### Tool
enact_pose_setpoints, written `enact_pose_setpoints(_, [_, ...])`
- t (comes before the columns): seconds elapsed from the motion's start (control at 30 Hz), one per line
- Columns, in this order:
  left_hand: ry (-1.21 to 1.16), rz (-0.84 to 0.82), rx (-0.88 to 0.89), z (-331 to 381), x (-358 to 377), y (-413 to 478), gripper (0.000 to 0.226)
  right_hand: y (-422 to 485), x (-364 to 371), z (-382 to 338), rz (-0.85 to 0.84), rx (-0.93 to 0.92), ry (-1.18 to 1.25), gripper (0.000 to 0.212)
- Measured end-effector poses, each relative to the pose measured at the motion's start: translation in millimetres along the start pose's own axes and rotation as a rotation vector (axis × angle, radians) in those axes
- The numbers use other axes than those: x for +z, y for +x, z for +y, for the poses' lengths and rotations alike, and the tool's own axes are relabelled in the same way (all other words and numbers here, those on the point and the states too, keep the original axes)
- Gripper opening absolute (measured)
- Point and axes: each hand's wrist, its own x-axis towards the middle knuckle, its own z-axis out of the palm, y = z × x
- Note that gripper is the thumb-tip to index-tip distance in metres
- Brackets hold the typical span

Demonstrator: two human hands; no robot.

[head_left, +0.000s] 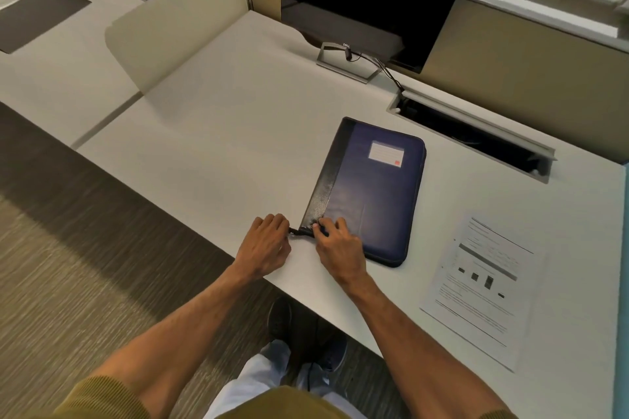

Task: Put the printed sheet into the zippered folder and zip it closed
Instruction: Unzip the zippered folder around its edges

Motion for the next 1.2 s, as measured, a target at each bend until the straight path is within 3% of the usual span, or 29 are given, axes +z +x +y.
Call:
enact_pose_setpoints(0.37, [-0.174,0.005,0.019,-16,-11,1,0.019,-2,3,2,0.050,0.008,0.030,0.042])
enact_pose_setpoints(0.5, [-0.295,0.099,-0.065,-21,-19,5,0.017,-4,3,6,0.117,0.036,0.129,0.039])
enact_pose_setpoints(0.6, [-0.356,0.178,-0.141,-23,-28,19,0.020,-9,2,18,0.289,0.218,0.294,0.029])
enact_pose_setpoints(0.67, [-0.385,0.180,-0.144,-19,-35,33,0.022,-14,0,31,0.383,0.459,0.406,0.027])
enact_pose_setpoints(0.83, [-0.427,0.030,-0.050,12,-48,78,0.036,-28,-7,68,0.327,0.968,0.503,0.052])
enact_pose_setpoints(0.93, [-0.423,-0.070,-0.031,35,-47,97,0.045,-36,-7,79,0.260,1.079,0.555,0.055])
enact_pose_setpoints(1.07, [-0.458,-0.091,-0.077,46,-43,107,0.046,-37,-9,80,0.264,1.137,0.664,0.039])
enact_pose_setpoints(1.2, [-0.451,-0.117,-0.035,43,-41,116,0.047,-38,-13,78,0.284,1.243,0.761,0.040])
